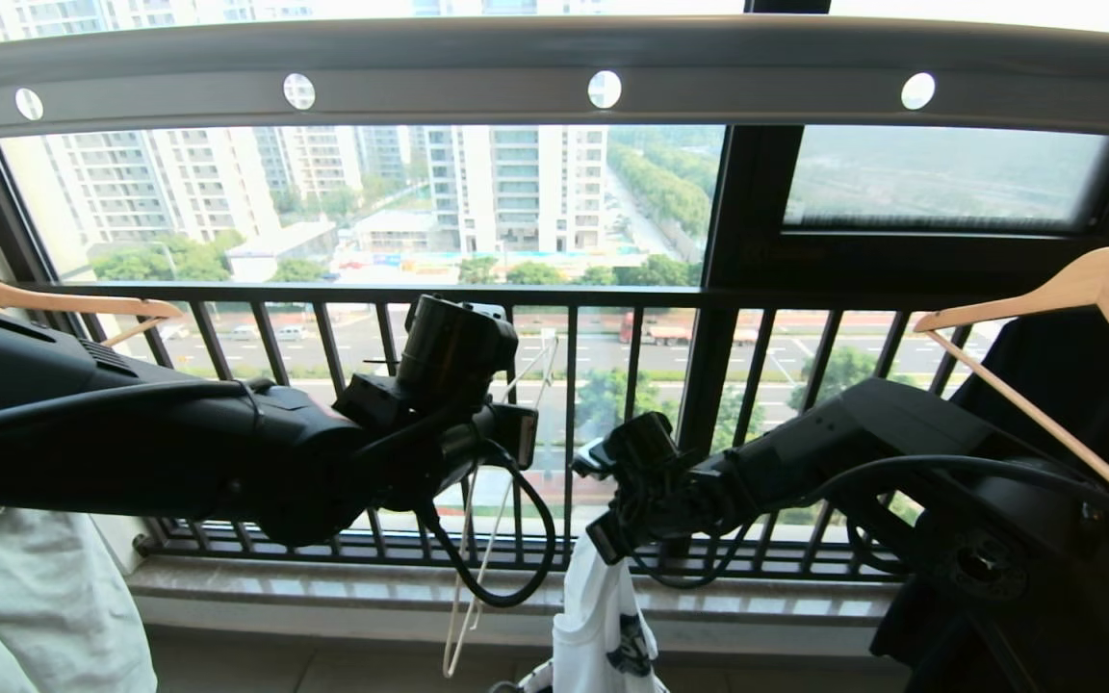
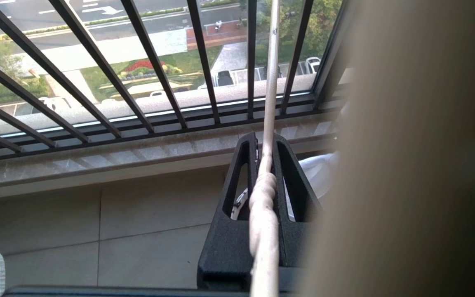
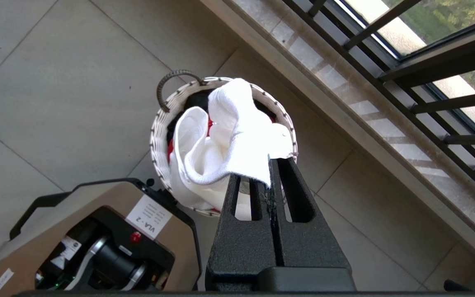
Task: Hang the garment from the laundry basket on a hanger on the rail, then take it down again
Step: Put clothes in the basket
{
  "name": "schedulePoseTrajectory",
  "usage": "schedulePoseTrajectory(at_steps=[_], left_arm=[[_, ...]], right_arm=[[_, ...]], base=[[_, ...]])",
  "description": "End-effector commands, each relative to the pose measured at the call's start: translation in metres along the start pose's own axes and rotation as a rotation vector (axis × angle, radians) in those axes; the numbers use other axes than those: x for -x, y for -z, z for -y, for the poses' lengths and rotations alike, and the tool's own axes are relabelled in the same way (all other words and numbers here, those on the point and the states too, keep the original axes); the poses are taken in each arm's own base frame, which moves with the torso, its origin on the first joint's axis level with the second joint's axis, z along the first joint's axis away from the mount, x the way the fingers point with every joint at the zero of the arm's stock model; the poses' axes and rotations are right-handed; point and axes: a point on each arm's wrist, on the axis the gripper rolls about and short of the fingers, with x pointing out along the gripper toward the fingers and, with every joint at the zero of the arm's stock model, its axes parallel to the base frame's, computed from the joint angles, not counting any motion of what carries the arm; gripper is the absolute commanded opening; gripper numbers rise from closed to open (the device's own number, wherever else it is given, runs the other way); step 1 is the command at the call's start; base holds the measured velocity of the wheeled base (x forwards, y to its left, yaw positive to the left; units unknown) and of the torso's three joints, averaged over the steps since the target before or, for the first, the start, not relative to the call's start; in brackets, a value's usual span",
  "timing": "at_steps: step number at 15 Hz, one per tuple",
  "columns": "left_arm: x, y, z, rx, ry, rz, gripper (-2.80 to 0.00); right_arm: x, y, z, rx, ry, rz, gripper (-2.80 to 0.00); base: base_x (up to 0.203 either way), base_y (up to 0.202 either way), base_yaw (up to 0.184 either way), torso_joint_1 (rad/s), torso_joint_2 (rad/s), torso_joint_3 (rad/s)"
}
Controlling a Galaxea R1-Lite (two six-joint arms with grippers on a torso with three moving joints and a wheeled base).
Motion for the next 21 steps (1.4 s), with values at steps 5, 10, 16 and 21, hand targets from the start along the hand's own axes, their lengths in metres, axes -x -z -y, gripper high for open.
schedulePoseTrajectory(at_steps=[5,10,16,21], left_arm=[[0.002,-0.004,-0.003,0.009,-0.007,0.013,-2.8],[0.005,-0.007,-0.004,0.012,-0.006,0.022,-2.8],[0.007,-0.006,-0.005,0.009,-0.006,0.017,-2.8],[0.025,0.003,-0.007,-0.037,-0.006,-0.07,-2.8]], right_arm=[[-0.006,-0.009,0.014,0.022,0.017,0.003,-0.14],[0.0,-0.008,0.014,0.048,0.011,-0.043,0.0],[0.028,-0.01,0.013,0.047,0.006,-0.086,-2.8],[0.069,0.021,0.007,-0.009,0.028,-0.131,-2.8]], base=[[0.0,0.0,0.0,0.0,0.0,0.0],[0.0,0.0,0.0,0.0,0.0,0.0],[0.0,0.0,0.0,0.0,0.0,0.0],[0.0,0.0,0.0,0.0,0.0,0.0]])
